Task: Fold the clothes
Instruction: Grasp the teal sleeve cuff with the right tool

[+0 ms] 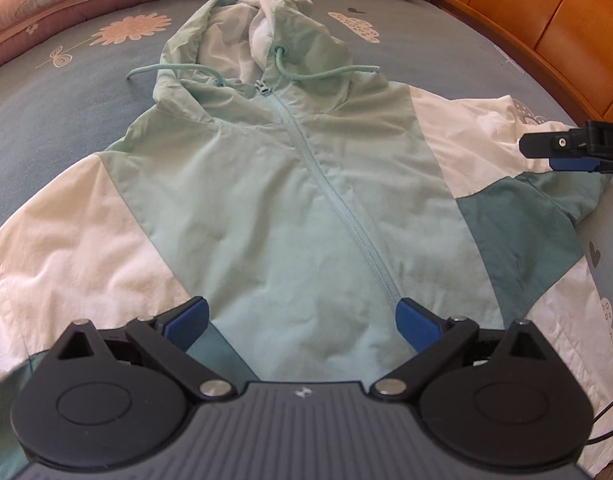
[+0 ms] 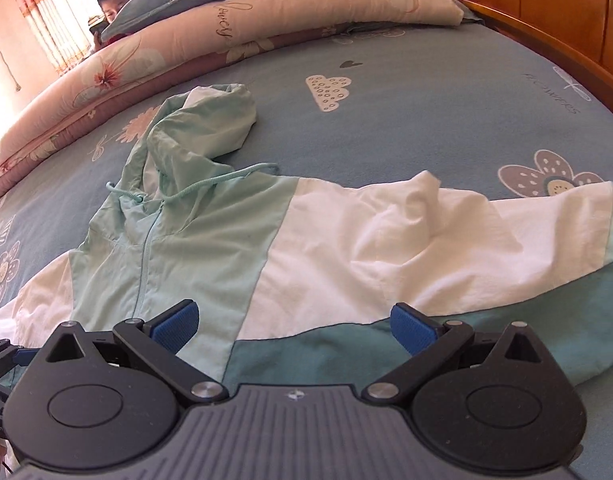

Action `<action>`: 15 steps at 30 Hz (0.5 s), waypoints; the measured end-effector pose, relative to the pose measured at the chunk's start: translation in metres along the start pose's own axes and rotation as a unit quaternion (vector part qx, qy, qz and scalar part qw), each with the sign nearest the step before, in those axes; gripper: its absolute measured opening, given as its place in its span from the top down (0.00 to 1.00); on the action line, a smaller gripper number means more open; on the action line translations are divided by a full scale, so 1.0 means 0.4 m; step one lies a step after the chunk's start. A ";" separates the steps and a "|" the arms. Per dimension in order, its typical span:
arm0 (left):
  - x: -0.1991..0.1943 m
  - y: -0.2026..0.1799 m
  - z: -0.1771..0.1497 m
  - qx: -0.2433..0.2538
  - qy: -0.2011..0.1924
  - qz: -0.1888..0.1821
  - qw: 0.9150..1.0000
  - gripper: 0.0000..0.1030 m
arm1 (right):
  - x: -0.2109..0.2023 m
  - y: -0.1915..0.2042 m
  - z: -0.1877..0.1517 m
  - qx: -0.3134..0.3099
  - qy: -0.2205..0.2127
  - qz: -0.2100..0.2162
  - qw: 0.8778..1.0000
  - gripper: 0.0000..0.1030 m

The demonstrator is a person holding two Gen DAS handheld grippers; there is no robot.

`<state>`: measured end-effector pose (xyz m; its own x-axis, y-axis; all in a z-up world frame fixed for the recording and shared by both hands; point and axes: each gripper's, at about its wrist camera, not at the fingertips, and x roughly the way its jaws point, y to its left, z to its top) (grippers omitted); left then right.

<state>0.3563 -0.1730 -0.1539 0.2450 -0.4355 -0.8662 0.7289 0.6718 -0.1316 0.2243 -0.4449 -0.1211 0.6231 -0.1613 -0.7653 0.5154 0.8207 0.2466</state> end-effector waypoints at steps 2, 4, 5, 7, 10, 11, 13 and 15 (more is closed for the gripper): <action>0.001 -0.035 0.007 0.007 0.001 -0.003 1.000 0.04 | -0.033 -0.098 0.012 0.040 -0.012 -0.014 0.999 0.00; 0.001 -0.073 0.014 0.017 0.000 -0.006 1.000 0.04 | -0.068 -0.206 0.019 0.087 -0.024 -0.028 0.996 0.00; 0.000 -0.093 0.018 0.021 -0.001 -0.006 1.000 0.04 | -0.085 -0.261 0.023 0.111 -0.030 -0.035 0.993 0.00; -0.002 -0.129 0.024 0.028 -0.003 -0.008 1.000 0.04 | -0.112 -0.395 0.019 0.188 -0.038 -0.032 0.981 0.00; 0.008 -0.175 0.030 0.027 -0.003 -0.009 1.000 0.04 | -0.153 -0.597 0.001 0.287 -0.062 -0.045 0.955 0.06; 0.014 -0.192 0.033 0.023 -0.003 -0.007 1.000 0.04 | -0.162 -0.659 -0.006 0.310 -0.071 -0.051 0.947 0.08; 0.024 -0.221 0.040 0.017 -0.010 -0.005 1.000 0.04 | -0.173 -0.778 -0.022 0.351 -0.087 -0.060 0.931 0.15; 0.037 -0.255 0.055 0.016 -0.010 -0.010 1.000 0.04 | -0.169 -0.883 -0.043 0.389 -0.093 -0.062 0.915 0.20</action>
<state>0.2998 -0.2611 -0.1429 0.2436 -0.4610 -0.8533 0.7533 0.6441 -0.1329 -0.0101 -0.7144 -0.1666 0.5837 -0.3772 -0.7191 0.8062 0.1638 0.5685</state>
